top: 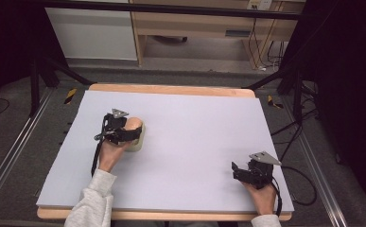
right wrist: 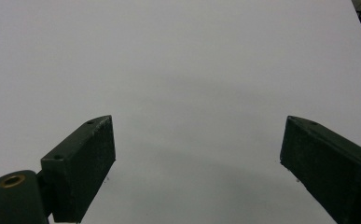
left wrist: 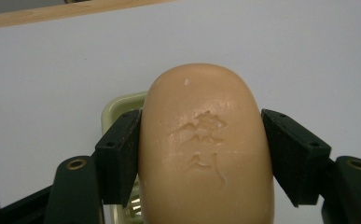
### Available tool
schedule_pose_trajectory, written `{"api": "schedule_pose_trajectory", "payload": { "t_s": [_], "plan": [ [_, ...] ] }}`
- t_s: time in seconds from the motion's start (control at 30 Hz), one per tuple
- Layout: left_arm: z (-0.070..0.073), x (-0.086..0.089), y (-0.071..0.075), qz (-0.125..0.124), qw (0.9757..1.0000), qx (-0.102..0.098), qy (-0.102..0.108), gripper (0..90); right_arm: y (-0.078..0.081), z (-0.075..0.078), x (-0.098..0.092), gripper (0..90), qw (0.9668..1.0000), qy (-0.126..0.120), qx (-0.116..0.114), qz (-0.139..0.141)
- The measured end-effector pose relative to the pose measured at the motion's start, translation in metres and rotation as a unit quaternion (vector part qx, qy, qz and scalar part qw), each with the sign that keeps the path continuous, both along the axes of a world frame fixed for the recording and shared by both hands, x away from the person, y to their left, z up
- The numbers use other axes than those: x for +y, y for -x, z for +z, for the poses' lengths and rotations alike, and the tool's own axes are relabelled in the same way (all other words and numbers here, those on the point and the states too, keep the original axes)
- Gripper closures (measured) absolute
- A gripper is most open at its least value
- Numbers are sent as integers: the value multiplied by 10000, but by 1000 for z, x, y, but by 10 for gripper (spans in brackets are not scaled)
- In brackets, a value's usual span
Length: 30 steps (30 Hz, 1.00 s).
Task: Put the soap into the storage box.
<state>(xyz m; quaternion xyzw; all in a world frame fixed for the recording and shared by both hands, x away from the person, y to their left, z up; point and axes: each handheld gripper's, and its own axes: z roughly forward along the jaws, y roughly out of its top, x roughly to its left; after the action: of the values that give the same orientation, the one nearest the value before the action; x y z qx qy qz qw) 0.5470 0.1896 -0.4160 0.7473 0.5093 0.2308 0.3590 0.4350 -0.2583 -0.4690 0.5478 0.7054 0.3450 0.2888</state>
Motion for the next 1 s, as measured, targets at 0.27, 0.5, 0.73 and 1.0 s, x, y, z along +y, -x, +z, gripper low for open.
{"api": "schedule_pose_trajectory", "payload": {
  "t_s": [0.27,0.5,0.73,1.0],
  "plan": [
    [-6,3,-6,61,9999,70,-47,314,0,0,0,104,10000,2,6,3],
    [-12,4,-12,125,9998,137,-95,314,0,0,0,104,10000,0,5,0],
    [-16,3,-15,121,9997,168,-146,314,-1,-1,0,104,10000,5,14,-2],
    [-24,2,-19,153,9993,252,-210,314,0,0,0,105,10000,-8,15,2]
  ]
}}
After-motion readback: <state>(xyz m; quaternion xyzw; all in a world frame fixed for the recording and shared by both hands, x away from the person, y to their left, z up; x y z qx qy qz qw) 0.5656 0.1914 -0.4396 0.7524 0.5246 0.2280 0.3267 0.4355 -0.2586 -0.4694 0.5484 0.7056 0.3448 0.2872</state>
